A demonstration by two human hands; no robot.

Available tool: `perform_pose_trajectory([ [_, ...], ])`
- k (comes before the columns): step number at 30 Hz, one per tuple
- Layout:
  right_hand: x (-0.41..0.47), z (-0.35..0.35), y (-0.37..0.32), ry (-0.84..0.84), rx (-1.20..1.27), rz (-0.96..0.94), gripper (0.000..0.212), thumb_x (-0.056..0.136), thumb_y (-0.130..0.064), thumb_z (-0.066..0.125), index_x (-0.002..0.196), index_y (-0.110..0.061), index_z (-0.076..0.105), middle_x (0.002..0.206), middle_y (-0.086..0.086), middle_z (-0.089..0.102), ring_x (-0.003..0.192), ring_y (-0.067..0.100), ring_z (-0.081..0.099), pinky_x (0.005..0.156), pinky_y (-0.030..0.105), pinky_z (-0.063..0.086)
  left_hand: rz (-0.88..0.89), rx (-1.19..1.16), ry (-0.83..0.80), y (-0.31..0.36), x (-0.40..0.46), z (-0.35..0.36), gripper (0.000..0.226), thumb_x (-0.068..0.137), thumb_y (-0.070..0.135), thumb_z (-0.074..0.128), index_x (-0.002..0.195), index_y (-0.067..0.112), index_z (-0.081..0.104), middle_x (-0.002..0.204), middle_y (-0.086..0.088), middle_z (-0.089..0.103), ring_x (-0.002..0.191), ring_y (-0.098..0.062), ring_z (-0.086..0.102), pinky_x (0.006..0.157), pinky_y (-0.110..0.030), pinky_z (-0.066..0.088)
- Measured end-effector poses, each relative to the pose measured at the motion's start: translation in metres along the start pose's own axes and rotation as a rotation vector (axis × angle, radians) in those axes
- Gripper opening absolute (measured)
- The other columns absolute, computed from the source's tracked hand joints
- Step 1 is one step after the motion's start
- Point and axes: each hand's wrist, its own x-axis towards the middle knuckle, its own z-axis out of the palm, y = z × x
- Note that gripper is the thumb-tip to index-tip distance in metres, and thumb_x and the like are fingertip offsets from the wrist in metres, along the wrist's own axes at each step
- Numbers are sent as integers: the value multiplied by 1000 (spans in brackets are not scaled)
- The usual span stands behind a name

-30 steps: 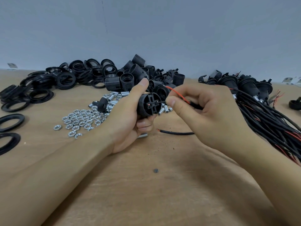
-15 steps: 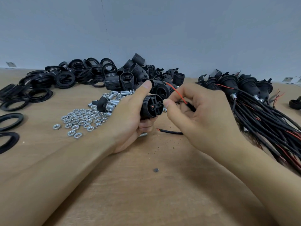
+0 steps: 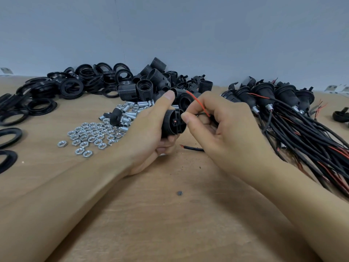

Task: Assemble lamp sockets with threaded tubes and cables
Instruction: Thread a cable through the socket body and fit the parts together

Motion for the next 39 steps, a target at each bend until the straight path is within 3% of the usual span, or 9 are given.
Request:
perform_pose_trajectory([
  [5,1,-6,-1,21,55,-58,17,99,-23,54,93,-12,65,62,-4,49,54,6,42,55,11,30,-83,-58,-60,5,0,-2,61,100,55,37,53,18,48,44,-2,35,35,-12,18,41,-21,18],
  [9,4,-7,-2,103,-76,-146,23,99,-18,53,112,-15,71,99,4,55,72,11,48,70,15,36,-122,-108,-78,6,1,-4,55,99,56,39,60,18,44,45,-2,35,36,-11,16,38,-19,20],
  [13,3,-8,0,166,-118,-202,33,93,-8,60,125,-11,64,80,-2,48,71,7,43,67,15,37,-130,-93,-94,5,1,-4,54,99,56,38,62,17,43,46,-2,34,37,-11,16,39,-21,18],
  [16,3,-11,-1,211,-68,-232,21,91,-7,65,111,-15,69,74,-4,51,69,8,50,62,21,43,-129,-83,-110,5,1,-4,55,98,57,37,61,17,45,47,-2,35,37,-11,16,39,-20,18],
  [19,3,-13,2,191,-216,-348,10,91,-4,67,94,-9,75,74,8,56,62,22,51,54,33,42,-135,-92,-103,6,2,-4,54,99,58,37,62,19,47,47,-1,34,37,-11,17,39,-20,18],
  [22,5,-16,5,118,-357,-411,11,92,-7,66,91,-9,77,85,8,61,60,23,48,50,37,40,-148,-106,-93,6,1,-4,58,99,57,36,57,19,50,46,-1,34,36,-10,17,37,-19,19],
  [25,5,-16,5,68,-336,-408,13,94,-16,66,89,-11,77,91,6,60,62,19,44,54,35,39,-150,-94,-92,7,0,-3,61,99,57,35,53,20,50,46,0,35,36,-10,16,36,-19,21],
  [34,4,-9,4,47,-274,-303,12,92,-11,64,85,-9,73,89,4,60,63,12,43,57,29,39,-153,-85,-91,8,0,-4,57,99,57,37,59,19,48,48,0,36,37,-10,16,38,-21,17],
  [39,4,-10,3,12,-223,-239,10,92,-11,65,87,-8,72,88,3,59,67,-5,38,64,17,30,-147,-74,-91,7,0,-4,54,100,55,38,60,19,48,48,0,36,38,-10,16,36,-19,20],
])
